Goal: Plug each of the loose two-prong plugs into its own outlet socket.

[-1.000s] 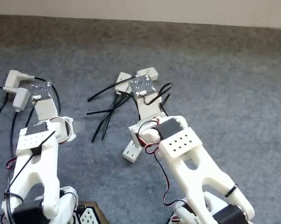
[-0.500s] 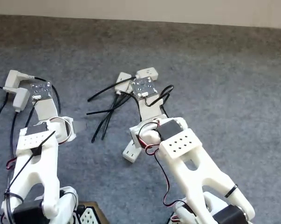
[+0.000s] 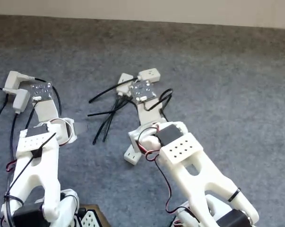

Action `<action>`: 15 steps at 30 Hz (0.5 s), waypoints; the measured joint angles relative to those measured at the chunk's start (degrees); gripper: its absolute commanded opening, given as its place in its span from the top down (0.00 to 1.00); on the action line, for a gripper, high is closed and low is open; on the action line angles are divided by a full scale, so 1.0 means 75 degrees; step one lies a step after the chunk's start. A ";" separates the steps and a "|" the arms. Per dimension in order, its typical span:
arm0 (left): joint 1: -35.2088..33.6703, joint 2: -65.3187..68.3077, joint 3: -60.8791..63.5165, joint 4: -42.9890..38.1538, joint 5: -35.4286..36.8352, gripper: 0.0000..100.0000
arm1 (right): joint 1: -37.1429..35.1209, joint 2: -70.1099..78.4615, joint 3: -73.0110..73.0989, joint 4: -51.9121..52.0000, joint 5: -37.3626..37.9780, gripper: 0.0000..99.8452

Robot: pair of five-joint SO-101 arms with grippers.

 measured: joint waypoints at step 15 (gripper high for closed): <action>0.0000 0.0000 0.0000 0.0000 0.0000 0.63 | -0.0012 0.0000 -0.0105 0.0539 0.0070 0.99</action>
